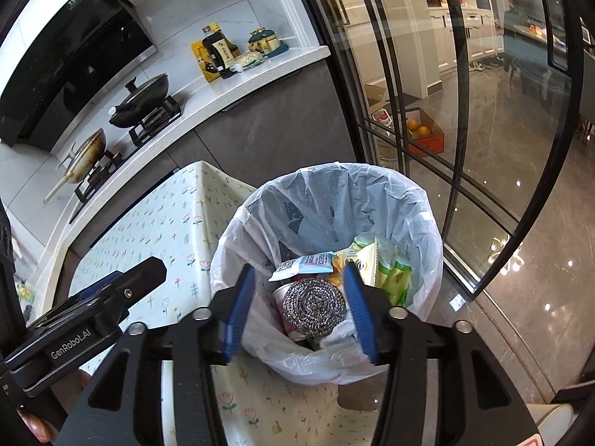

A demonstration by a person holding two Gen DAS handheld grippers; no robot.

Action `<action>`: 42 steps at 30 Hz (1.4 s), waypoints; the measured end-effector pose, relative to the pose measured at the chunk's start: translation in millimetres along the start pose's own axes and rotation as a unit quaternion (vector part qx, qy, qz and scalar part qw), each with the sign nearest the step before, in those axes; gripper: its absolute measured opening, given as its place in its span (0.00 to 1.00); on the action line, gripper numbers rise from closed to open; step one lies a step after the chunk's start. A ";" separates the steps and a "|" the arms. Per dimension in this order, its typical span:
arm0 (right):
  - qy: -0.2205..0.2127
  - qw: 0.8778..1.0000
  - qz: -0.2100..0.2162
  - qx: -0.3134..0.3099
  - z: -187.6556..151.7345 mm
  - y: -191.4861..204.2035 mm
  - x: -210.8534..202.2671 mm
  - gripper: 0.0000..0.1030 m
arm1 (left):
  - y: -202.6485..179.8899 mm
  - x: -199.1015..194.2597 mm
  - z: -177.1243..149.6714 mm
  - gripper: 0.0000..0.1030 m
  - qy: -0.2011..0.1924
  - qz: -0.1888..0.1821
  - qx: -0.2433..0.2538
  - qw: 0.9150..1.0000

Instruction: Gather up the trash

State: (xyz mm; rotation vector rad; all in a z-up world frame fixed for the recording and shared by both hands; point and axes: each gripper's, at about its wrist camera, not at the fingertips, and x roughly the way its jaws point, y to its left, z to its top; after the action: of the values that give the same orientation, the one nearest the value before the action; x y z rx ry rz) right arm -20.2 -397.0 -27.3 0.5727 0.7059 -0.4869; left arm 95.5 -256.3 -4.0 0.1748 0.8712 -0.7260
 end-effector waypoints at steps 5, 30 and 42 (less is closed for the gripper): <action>-0.004 1.000 -0.009 -0.017 -6.2 8.7 -12.6 0.58 | 2.7 -14.2 -6.5 0.83 -0.011 0.014 0.001 1.000; 0.036 0.991 -0.069 -0.113 -44.4 30.7 -46.4 0.83 | 32.0 -54.7 -53.6 0.90 0.000 0.094 -0.037 0.995; 0.044 0.989 -0.072 -0.122 -52.0 25.4 -47.1 0.83 | 23.2 -52.3 -66.8 0.90 0.007 0.108 -0.036 0.994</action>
State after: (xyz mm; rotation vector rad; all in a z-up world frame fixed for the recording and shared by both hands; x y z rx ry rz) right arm -60.3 -334.8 -17.9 0.3168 0.8809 -0.5024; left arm 45.8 -184.0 -11.3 0.2065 0.8757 -0.4921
